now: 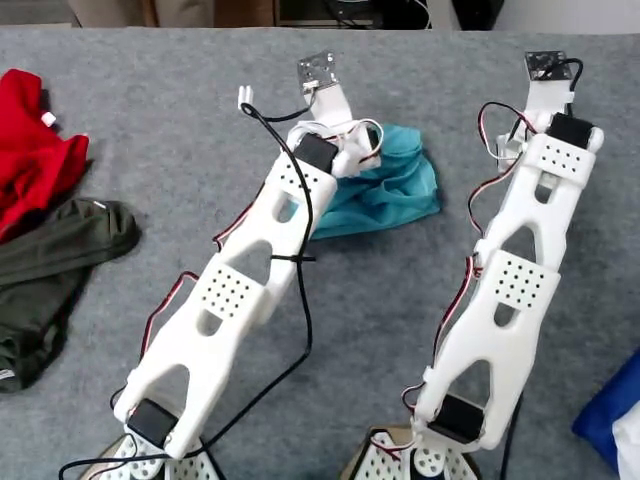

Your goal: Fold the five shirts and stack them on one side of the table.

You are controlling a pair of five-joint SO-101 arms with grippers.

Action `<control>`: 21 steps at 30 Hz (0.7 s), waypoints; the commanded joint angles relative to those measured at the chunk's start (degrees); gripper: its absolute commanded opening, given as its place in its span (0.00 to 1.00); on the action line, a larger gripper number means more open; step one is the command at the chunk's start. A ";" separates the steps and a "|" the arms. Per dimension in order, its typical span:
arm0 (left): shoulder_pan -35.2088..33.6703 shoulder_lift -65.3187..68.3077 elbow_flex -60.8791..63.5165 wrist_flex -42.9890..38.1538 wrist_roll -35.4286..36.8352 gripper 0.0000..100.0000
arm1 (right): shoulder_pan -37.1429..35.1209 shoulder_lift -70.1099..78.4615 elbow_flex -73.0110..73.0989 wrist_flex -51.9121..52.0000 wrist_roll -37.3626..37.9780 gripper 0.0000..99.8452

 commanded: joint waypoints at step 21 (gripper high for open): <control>6.07 -6.20 -11.87 16.09 5.98 0.02 | 0.66 -0.48 -3.12 -0.88 -0.09 0.01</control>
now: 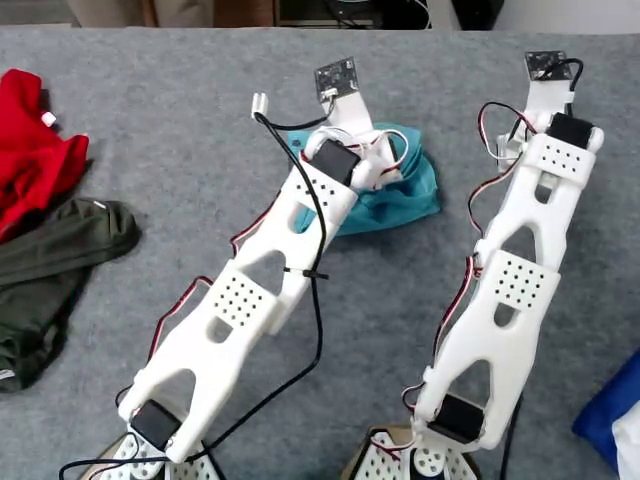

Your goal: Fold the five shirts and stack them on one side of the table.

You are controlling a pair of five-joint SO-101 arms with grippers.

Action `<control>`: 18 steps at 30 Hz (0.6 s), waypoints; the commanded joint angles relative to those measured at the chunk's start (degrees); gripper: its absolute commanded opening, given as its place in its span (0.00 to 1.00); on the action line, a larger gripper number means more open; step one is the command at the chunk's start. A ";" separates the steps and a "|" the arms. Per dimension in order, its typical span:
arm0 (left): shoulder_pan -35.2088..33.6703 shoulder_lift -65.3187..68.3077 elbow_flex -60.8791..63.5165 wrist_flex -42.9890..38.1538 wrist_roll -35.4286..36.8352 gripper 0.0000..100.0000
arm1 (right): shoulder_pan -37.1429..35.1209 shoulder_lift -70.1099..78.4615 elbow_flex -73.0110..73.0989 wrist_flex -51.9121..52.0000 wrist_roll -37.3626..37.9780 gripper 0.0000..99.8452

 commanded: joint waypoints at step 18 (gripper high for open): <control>6.15 -16.22 -2.64 12.66 0.26 0.02 | 0.92 -0.48 -3.12 -0.88 -0.18 0.01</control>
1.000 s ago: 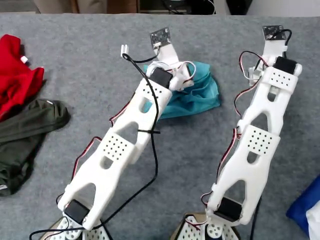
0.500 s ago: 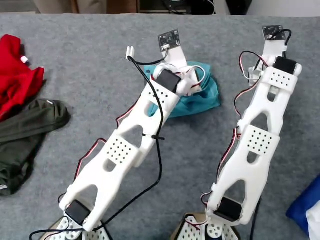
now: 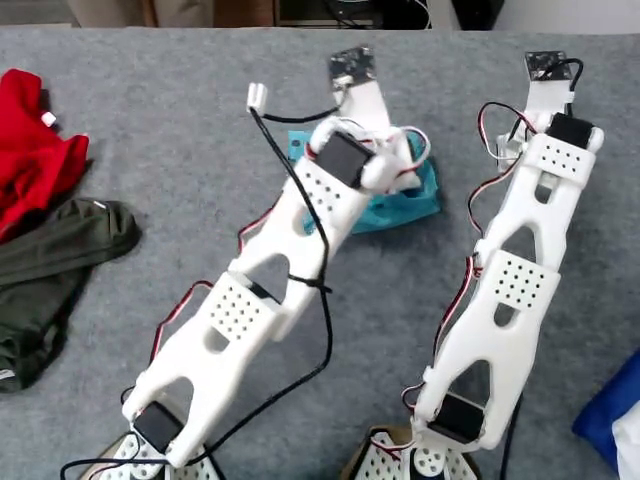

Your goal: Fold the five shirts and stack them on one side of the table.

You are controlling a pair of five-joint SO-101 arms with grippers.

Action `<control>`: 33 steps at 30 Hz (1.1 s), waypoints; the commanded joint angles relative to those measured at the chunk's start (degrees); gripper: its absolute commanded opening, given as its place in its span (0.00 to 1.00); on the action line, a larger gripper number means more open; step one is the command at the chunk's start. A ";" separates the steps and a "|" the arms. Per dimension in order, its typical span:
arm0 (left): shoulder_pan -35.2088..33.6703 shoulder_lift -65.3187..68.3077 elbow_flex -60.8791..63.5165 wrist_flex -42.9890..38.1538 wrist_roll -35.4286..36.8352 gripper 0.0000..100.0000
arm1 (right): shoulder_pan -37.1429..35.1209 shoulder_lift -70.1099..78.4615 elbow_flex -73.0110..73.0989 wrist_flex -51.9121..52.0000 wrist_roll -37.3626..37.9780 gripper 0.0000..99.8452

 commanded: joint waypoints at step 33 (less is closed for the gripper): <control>-32.26 -3.03 3.52 8.88 -24.79 0.02 | -20.97 -10.24 -14.73 21.80 13.71 0.01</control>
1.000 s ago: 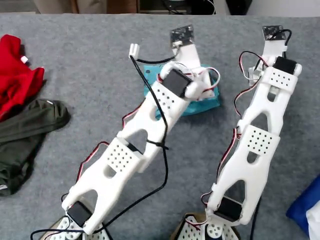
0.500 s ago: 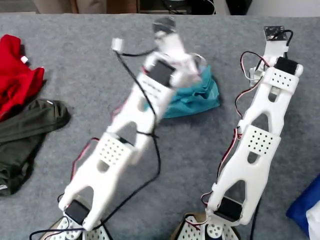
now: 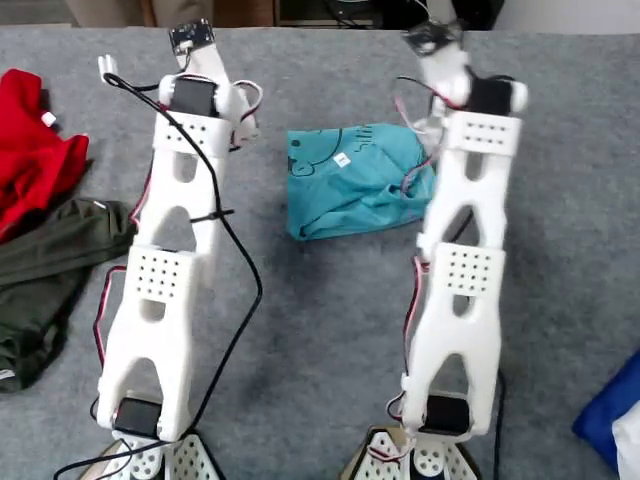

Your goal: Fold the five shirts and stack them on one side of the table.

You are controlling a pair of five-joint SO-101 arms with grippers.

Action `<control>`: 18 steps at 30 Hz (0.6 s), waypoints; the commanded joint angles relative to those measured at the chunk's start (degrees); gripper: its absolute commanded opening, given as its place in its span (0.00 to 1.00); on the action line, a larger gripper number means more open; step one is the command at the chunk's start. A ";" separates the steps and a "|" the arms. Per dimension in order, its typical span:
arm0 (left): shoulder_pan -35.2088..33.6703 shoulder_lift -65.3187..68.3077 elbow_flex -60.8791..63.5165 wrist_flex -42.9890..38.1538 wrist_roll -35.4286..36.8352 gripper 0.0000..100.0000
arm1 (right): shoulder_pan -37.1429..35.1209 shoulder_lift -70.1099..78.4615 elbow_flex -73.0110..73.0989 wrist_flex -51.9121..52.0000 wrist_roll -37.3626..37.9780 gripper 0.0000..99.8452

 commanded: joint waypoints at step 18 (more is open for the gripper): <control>-1.93 -50.24 83.16 -14.07 -17.32 0.02 | -7.08 -26.42 29.76 0.79 2.73 0.17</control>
